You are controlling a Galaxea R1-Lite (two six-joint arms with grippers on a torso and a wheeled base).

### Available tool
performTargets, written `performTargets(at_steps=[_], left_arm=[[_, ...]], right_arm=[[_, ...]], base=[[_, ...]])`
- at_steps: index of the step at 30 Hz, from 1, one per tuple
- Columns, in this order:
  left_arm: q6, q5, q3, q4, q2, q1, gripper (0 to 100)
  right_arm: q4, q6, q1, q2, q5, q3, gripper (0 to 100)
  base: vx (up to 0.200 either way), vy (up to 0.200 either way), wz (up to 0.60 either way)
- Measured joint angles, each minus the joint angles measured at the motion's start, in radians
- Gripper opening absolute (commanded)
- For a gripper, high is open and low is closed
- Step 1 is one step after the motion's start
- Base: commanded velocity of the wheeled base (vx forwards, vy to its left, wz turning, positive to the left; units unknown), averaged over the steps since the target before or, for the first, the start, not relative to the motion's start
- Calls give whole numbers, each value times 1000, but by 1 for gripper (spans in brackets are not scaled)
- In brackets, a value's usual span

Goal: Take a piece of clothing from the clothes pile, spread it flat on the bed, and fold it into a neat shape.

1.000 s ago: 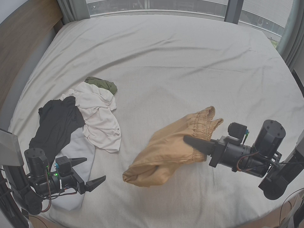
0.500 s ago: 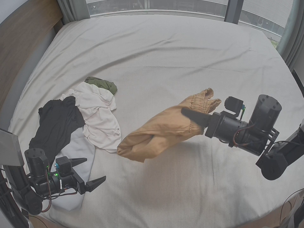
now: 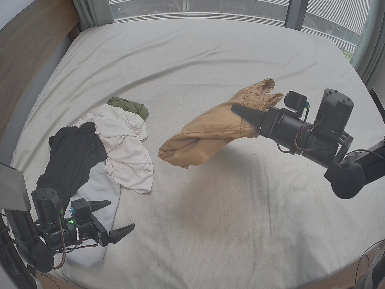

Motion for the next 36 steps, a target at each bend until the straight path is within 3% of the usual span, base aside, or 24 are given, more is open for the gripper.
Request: performTargets(at_steps=[36], left_arm=[[-3, -1, 0, 0, 21, -3, 100]], right_arm=[[204, 0, -117, 268, 0, -548, 0]], base=[[0, 0, 0]])
